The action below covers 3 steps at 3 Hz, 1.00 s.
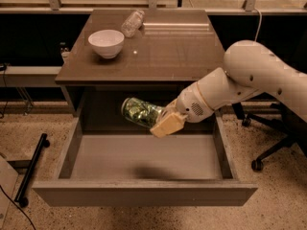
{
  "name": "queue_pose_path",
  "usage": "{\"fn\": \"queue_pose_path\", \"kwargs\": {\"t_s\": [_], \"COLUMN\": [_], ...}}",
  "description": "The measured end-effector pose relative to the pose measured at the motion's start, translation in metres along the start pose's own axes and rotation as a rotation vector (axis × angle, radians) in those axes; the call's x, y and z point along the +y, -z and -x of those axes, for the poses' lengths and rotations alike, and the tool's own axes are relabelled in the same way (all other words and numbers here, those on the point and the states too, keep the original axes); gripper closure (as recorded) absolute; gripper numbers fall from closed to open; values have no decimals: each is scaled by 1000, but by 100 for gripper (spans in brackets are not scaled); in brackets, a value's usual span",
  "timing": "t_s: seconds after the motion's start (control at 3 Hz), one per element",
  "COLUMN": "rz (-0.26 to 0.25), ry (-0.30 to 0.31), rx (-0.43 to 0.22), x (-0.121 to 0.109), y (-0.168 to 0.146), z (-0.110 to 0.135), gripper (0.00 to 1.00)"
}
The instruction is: Place green can into top drawer
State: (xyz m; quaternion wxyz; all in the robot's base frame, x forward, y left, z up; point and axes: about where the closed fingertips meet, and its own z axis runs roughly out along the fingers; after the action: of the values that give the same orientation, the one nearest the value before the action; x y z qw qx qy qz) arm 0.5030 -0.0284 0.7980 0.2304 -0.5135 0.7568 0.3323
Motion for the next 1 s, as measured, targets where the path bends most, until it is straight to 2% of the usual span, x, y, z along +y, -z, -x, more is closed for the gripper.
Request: {"fn": "queue_pose_path", "kwargs": {"t_s": [0.33,0.67,1.0], "rz": [26,27,22], "ry": [-108,-222,-283], "rx": [67,123,143], "x": [7,-6,-21], "y": [-29,-62,-82], "z": [-44,-86,-105], "gripper": [100,100,100]}}
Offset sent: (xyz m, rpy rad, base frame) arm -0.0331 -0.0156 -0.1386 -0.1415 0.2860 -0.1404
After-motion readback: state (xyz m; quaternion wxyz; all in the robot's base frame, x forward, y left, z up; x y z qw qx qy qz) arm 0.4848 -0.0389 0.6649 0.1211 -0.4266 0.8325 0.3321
